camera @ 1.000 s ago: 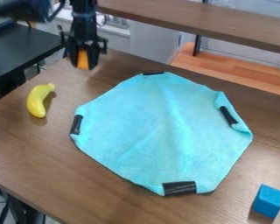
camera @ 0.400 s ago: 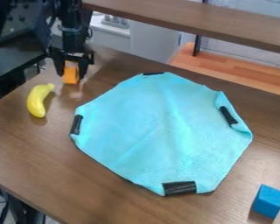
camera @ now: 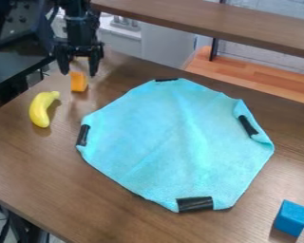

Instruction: Picked the orange thing from the blue cloth

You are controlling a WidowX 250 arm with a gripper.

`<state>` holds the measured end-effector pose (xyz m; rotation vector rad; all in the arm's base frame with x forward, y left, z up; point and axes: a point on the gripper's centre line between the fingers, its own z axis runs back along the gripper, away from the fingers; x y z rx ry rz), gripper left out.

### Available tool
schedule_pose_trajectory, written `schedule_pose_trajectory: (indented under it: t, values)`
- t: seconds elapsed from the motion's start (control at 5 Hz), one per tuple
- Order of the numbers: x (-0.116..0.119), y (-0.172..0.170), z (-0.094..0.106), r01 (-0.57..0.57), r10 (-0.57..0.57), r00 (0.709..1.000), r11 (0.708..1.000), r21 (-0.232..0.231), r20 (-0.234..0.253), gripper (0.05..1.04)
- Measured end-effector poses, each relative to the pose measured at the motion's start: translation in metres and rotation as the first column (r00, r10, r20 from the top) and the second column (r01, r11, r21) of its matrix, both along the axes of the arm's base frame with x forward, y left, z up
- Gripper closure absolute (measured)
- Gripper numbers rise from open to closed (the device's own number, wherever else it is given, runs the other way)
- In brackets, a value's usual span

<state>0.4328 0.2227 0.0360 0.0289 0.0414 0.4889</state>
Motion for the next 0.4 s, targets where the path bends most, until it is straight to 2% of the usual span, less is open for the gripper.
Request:
schedule_pose_trajectory:
  t: [0.2,0.4]
  values:
    - [-0.018,-0.010,0.045,-0.033,0.033,0.999,0.999,-0.014,-0.014,0.083]
    - [-0.053,-0.025,0.117,-0.091,0.090,0.995,0.995,0.027,0.047,0.083]
